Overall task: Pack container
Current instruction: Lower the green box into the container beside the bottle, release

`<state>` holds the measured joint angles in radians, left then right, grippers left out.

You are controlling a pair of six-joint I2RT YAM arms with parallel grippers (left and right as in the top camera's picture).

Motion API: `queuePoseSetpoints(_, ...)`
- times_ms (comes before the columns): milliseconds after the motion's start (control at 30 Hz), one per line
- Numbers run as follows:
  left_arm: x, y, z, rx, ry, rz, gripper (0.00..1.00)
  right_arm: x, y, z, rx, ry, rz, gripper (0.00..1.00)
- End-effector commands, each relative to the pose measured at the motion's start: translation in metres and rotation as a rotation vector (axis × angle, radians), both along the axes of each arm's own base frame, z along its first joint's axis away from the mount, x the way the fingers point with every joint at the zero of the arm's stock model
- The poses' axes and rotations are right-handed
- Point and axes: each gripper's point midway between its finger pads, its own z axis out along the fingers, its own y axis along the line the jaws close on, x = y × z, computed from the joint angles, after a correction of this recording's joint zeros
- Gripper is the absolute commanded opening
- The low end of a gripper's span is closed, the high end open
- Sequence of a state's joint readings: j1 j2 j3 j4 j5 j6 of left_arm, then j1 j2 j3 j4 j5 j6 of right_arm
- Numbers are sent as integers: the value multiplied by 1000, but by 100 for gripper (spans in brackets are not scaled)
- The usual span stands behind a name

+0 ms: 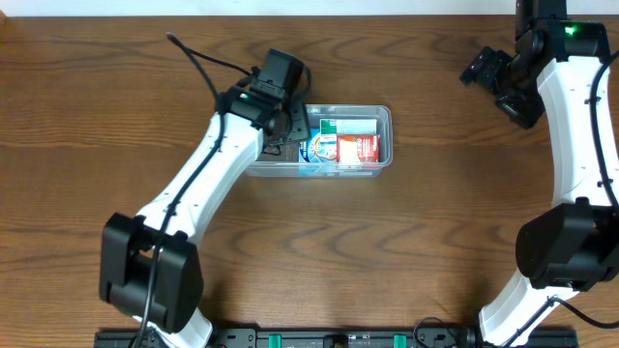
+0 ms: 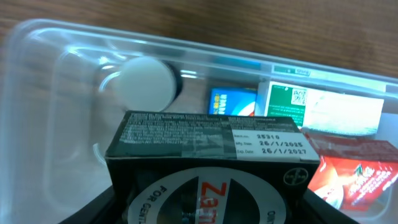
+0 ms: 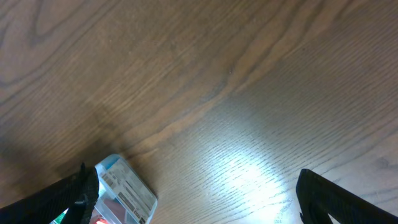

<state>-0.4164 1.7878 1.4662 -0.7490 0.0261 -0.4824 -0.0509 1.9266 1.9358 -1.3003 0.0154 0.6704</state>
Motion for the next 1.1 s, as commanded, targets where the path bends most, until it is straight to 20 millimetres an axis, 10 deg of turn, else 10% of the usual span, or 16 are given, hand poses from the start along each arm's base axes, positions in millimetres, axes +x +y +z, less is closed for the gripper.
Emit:
queuePoseSetpoints(0,2,-6,-5,5,0,-14,33,0,-1,7,-1,-18,-15,99)
queuePoseSetpoints(500,-8,-36,-41,-5,84,-96,35,0,-1,7,-1,-18,-15,99)
queuePoseSetpoints(1067,-17,-43,-28,-54,98,-120,97,0,-1,7,-1,-17,-15,99)
